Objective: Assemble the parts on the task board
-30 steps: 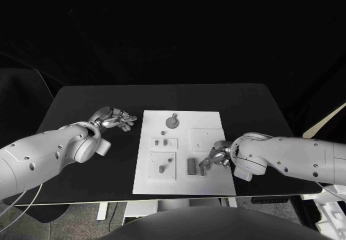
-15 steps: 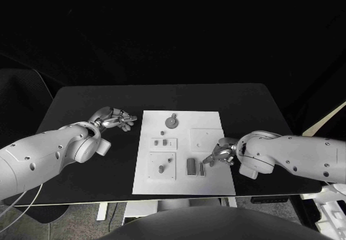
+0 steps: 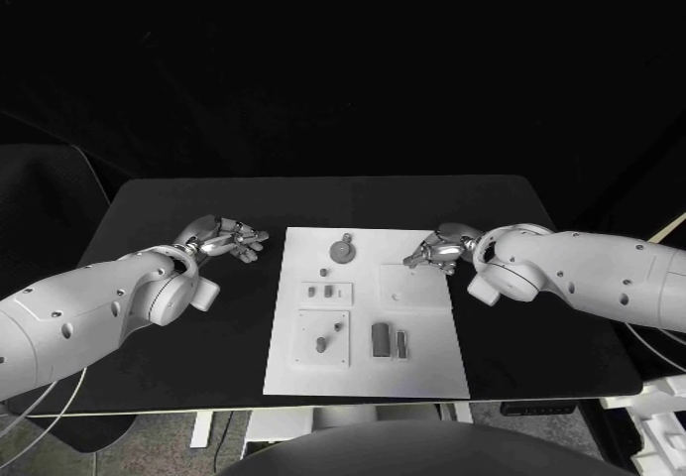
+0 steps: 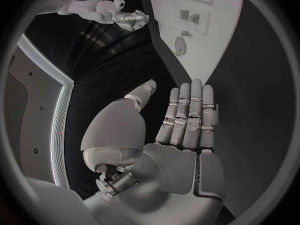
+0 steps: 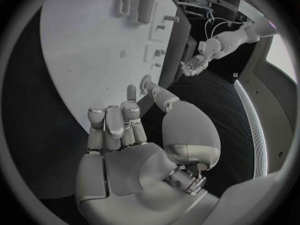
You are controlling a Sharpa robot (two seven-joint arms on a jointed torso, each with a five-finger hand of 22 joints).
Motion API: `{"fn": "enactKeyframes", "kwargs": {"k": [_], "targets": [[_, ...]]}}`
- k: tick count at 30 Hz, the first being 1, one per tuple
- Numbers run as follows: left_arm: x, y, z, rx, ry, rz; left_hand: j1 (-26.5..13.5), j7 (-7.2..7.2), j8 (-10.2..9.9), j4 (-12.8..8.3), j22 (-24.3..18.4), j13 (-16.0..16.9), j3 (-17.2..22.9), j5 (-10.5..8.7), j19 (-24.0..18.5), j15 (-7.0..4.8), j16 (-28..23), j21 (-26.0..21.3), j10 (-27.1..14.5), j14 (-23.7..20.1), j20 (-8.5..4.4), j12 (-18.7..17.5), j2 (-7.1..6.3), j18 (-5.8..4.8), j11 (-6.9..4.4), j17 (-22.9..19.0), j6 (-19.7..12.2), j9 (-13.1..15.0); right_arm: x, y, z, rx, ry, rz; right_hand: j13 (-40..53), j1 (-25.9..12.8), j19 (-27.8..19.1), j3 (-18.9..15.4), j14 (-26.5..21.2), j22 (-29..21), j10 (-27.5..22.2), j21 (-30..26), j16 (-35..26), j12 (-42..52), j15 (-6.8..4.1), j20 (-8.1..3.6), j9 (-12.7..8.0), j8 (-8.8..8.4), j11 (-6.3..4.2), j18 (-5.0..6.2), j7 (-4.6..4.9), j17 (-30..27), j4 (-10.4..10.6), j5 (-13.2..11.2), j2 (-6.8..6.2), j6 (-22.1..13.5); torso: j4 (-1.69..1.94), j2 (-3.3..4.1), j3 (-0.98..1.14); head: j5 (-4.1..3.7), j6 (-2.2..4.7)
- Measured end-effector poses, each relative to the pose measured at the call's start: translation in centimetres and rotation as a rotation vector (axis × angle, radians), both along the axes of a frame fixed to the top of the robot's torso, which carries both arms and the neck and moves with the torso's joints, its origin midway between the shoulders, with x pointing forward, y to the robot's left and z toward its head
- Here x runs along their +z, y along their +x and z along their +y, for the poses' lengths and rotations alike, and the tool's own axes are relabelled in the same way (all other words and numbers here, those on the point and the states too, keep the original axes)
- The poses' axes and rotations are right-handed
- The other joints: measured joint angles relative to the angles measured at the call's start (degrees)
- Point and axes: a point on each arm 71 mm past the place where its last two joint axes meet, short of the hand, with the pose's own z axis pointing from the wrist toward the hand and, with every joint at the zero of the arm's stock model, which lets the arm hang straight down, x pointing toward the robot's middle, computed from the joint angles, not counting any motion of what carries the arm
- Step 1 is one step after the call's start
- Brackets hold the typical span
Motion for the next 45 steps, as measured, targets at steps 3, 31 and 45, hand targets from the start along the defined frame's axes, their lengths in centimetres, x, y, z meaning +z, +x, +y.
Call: {"fn": "enactKeyframes", "kwargs": {"k": [3, 31, 45], "targets": [[0.4, 0.6, 0.3, 0.021, -0.01, -0.009, 0.0, 0.0, 0.0, 0.0, 0.0, 0.0, 0.0, 0.0, 0.0, 0.0, 0.0, 0.0, 0.0, 0.0, 0.0, 0.0, 0.0, 0.0, 0.0, 0.0, 0.0, 0.0, 0.5, 2.4, 0.1, -0.029, 0.08, -0.07, -3.0, 0.7, -2.9, 1.6, -3.3, -2.0, -2.2, 0.0, -4.3, -4.5, 0.63, 0.62, 0.4, -0.3, 1.41, -0.15, 0.32, -2.1, 0.1, 0.0, 0.25, -0.3, -0.03, -0.02, 0.0, 0.16, 1.09], [2.9, 5.1, 0.2, 0.152, -0.139, -0.067, 0.0, 0.0, 0.0, 0.0, 0.0, 0.0, 0.0, 0.0, 0.0, 0.0, 0.0, 0.0, 0.0, 0.0, 0.0, 0.0, 0.0, -0.01, 0.0, 0.0, 0.0, 0.0, 0.4, 8.6, 2.4, -0.17, 0.468, -0.278, -32.3, -4.9, -35.0, -5.2, -24.4, -19.1, -14.9, -24.0, -56.6, -47.7, 11.82, 6.34, 2.2, -1.63, 8.56, -13.49, 0.41, -27.9, 1.8, 0.0, 3.2, -12.3, -0.17, -0.01, 0.04, 1.8, 12.15], [2.8, 5.0, 0.1, 0.146, -0.151, -0.068, -17.0, -4.14, -9.1, 1.6, -8.5, -8.6, -10.6, -4.93, -16.2, -3.58, -9.2, -11.6, -22.0, -20.4, -1.77, -9.9, 2.85, -1.0, -4.27, -21.1, -23.8, -14.5, 0.1, 8.2, 2.5, -0.177, 0.5, -0.275, -40.8, -28.6, -41.6, -17.1, -44.0, -29.5, -38.2, -35.5, -71.7, -61.5, 8.21, 3.41, -13.3, -11.03, 4.72, -13.48, -3.33, -42.9, 4.3, -4.8, 5.62, -33.8, -0.07, 0.15, 0.17, 2.11, 13.52]]}}
